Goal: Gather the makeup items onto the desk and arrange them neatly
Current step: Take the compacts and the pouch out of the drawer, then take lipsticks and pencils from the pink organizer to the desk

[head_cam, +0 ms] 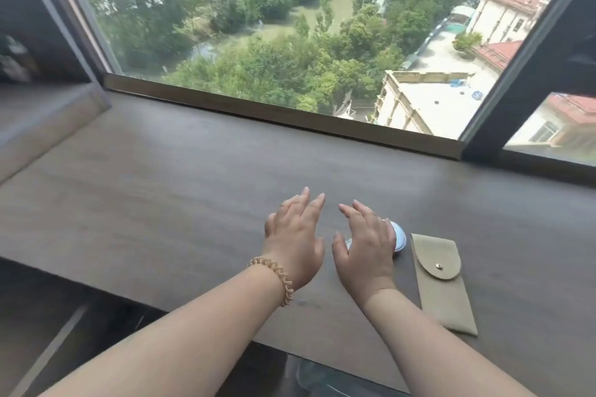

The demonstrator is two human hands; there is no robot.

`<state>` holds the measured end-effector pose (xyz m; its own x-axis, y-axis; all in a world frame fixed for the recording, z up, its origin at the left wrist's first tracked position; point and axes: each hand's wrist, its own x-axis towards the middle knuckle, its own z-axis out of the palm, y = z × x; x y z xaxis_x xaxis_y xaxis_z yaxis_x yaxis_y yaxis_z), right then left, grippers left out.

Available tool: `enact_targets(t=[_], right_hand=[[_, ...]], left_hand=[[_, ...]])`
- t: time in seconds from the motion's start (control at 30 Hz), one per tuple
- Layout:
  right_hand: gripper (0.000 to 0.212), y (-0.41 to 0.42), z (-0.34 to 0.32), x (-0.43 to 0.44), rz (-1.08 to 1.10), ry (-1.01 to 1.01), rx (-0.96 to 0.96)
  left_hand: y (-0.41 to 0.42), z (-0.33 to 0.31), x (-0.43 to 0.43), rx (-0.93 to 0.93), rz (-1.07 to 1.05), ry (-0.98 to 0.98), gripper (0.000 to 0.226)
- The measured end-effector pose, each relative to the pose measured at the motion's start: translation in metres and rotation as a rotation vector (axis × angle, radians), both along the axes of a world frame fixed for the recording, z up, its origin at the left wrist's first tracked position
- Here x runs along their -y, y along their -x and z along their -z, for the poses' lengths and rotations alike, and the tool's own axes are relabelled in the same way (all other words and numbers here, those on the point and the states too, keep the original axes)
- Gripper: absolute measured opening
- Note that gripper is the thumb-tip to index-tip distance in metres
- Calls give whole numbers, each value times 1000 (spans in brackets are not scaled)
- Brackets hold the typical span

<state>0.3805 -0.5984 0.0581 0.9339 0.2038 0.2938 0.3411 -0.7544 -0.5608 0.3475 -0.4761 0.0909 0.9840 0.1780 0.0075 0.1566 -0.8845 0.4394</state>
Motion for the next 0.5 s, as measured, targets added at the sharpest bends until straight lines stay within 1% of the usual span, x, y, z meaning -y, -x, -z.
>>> enact_targets(t=[0.13, 0.2, 0.37, 0.5], right_hand=[[48, 32, -32, -92, -197, 5, 100], [47, 60, -45, -144, -305, 17, 131], [50, 149, -63, -274, -540, 48, 151], [54, 228, -73, -374, -680, 56, 142]], left_hand=[[59, -30, -91, 42, -196, -64, 70], [101, -43, -141, 52, -287, -90, 70], [221, -64, -258, 89, -498, -139, 70], [311, -75, -346, 109, -623, -152, 70]])
